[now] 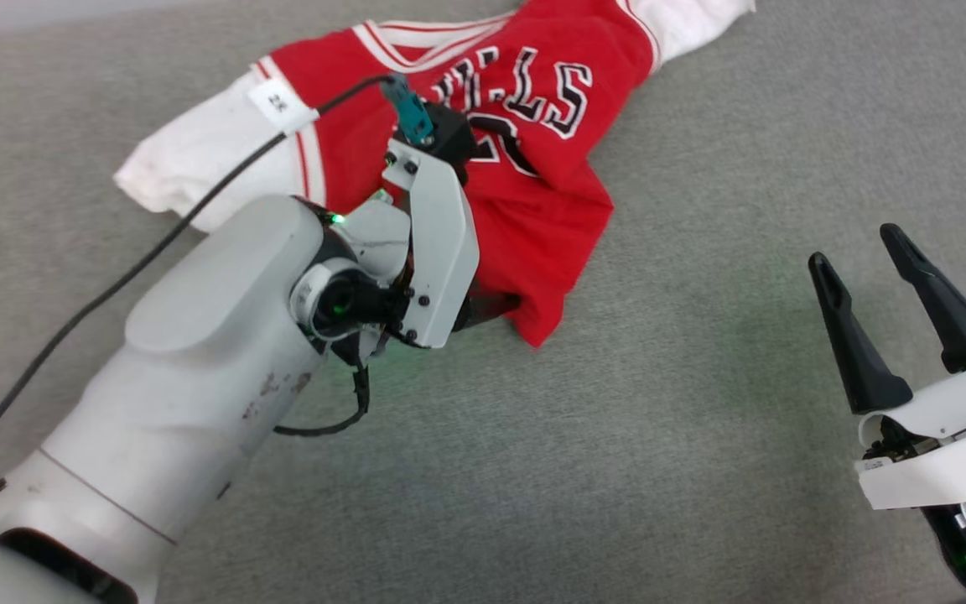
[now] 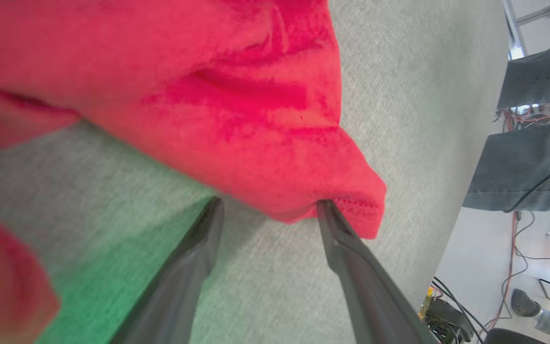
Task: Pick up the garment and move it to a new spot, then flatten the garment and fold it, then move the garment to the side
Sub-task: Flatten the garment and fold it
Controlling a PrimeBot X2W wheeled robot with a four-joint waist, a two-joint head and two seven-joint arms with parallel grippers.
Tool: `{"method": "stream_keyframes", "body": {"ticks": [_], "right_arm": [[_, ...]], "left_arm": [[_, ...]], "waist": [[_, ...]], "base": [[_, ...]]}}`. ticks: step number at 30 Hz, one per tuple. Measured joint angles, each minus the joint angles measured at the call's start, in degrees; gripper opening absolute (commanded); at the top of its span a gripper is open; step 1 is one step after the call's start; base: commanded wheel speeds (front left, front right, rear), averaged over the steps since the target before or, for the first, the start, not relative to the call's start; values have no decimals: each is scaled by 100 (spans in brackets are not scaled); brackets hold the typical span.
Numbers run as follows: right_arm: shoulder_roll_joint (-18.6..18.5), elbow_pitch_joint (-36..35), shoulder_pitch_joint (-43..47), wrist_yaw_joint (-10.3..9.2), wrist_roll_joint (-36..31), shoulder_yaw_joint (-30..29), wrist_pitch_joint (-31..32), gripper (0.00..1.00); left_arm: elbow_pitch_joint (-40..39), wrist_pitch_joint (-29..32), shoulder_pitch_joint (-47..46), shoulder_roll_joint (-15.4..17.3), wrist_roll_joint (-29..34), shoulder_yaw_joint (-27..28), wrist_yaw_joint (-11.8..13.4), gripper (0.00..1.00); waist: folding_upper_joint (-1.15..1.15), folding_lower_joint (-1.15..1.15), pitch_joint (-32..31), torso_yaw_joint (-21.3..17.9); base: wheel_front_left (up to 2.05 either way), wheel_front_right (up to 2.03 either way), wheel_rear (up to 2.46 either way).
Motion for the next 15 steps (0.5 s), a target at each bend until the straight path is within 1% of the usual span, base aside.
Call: {"method": "stream_keyframes", "body": {"ticks": [5,10,11,12,13,14,15], "right_arm": [[84,8,0,0,-46,24,-13,100],[130,-30,-38,0,-93,125,2,100],[132,-37,-60,0,-105,137,10,100],[132,-43,-76,0,-134,152,23,100],[135,-49,-88,0,-137,165,30,100],[141,-53,-106,0,-140,175,31,100],[143,-53,-137,0,-146,187,38,100]], "left_arm": [[221,12,-132,-67,-196,49,-5,100],[378,-148,-233,-192,-275,38,-5,99],[415,-200,-254,-225,-226,0,-5,57],[464,-254,-273,-263,-197,-25,-5,41],[523,-305,-293,-292,-192,-37,-5,9],[582,-348,-309,-320,-192,-47,-5,0],[611,-367,-311,-334,-200,-62,-5,0]], "waist": [[0,0,157,-191],[0,0,228,-245],[0,0,234,-237],[0,0,241,-226],[0,0,250,-217],[0,0,257,-207],[0,0,261,-194]], "base": [[0,0,0],[0,0,0],[0,0,0],[0,0,0],[0,0,0],[0,0,0],[0,0,0]]}}
